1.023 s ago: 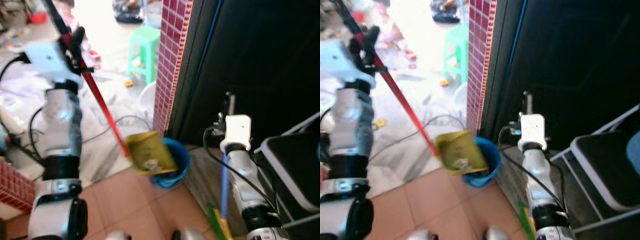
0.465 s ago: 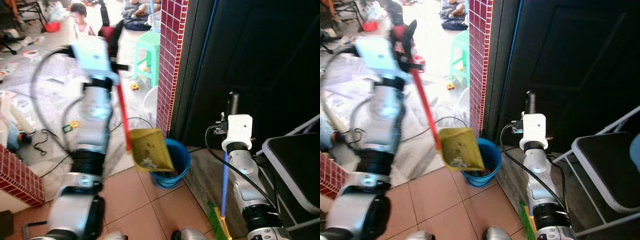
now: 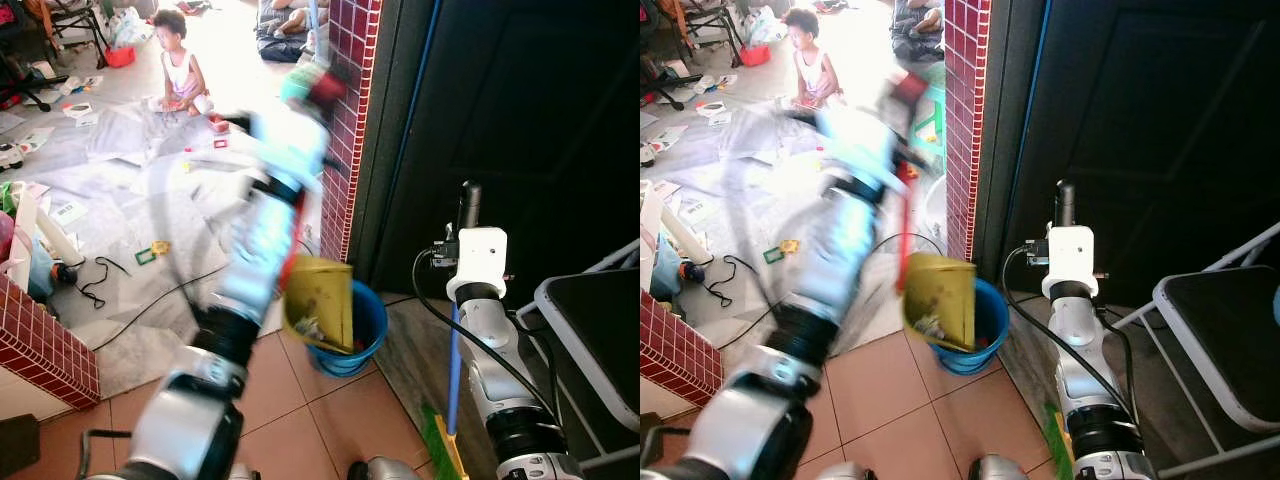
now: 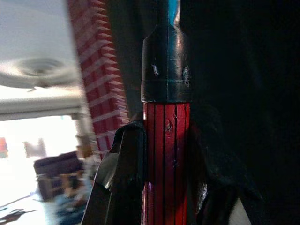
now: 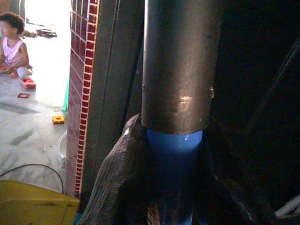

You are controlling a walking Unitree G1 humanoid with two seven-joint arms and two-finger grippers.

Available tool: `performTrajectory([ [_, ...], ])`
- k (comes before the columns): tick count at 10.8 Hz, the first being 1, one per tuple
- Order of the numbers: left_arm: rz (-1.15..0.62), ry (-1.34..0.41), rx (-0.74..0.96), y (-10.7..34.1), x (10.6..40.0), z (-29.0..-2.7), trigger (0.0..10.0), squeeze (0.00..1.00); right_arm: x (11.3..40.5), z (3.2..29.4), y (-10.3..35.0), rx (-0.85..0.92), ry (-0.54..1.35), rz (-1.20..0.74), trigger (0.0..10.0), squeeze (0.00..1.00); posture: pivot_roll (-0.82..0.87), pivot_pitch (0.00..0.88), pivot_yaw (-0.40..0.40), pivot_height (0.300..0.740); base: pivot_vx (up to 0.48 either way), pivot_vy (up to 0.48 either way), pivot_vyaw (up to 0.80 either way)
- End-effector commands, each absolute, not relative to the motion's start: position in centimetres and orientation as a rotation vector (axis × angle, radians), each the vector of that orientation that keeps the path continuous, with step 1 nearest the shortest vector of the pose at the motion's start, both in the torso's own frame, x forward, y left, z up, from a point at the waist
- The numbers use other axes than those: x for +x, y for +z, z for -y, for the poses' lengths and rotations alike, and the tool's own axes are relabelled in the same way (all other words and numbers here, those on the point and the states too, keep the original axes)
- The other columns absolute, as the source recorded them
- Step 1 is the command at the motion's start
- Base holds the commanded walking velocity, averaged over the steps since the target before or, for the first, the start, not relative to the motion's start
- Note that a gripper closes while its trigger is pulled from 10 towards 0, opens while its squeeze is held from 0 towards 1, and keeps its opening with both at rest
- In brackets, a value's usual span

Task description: Sweep floor

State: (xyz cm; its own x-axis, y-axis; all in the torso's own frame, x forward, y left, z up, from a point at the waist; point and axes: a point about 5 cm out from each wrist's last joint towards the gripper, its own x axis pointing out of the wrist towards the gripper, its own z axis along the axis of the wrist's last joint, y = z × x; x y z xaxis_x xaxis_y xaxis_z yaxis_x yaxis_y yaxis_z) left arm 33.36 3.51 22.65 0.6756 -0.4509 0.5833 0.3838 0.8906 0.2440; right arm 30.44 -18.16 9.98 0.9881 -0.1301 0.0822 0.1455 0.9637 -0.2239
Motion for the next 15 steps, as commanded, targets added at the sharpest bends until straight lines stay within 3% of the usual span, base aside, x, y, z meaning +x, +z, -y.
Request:
performTrajectory([
  [1, 0.763, -0.533, 0.123, 23.8, 32.7, -2.6, 10.0, 0.00, 30.6, 18.3, 10.2, -0.239, -0.144, 0.068, 10.0, 0.00, -0.11, 0.000, 0.026, 0.740, 0.000, 0.000, 0.00],
  [4, 0.821, -0.747, 0.210, 22.5, 30.5, 0.1, 10.0, 0.00, 30.8, 18.1, 10.3, -0.243, -0.132, 0.071, 10.0, 0.00, -0.10, 0.000, 0.017, 0.740, 0.000, 0.000, 0.00],
  [5, 0.826, -0.951, 0.302, 21.5, 29.0, 1.8, 10.0, 0.00, 30.8, 18.1, 10.4, -0.244, -0.131, 0.073, 10.0, 0.00, -0.10, 0.000, 0.017, 0.740, 0.000, 0.000, 0.00],
  [7, 0.772, -1.172, 0.437, 19.7, 27.6, 3.4, 10.0, 0.00, 30.8, 18.2, 10.3, -0.246, -0.130, 0.074, 10.0, 0.00, -0.10, 0.000, 0.012, 0.740, 0.000, 0.000, 0.00],
  [10, 0.804, -1.154, 0.429, 19.8, 27.2, 3.7, 10.0, 0.00, 30.9, 18.1, 10.4, -0.252, -0.124, 0.077, 10.0, 0.00, -0.10, 0.000, 0.008, 0.740, 0.000, 0.000, 0.00],
  [13, 0.815, -1.017, 0.389, 21.1, 28.7, 2.6, 10.0, 0.00, 30.9, 18.1, 10.3, -0.253, -0.121, 0.076, 10.0, 0.00, -0.10, 0.000, 0.010, 0.740, 0.000, 0.000, 0.00],
  [15, 0.714, -0.883, 0.163, 22.5, 30.6, 1.4, 10.0, 0.00, 30.9, 18.0, 10.3, -0.252, -0.122, 0.074, 10.0, 0.00, -0.10, 0.000, 0.010, 0.740, 0.000, 0.000, 0.00],
])
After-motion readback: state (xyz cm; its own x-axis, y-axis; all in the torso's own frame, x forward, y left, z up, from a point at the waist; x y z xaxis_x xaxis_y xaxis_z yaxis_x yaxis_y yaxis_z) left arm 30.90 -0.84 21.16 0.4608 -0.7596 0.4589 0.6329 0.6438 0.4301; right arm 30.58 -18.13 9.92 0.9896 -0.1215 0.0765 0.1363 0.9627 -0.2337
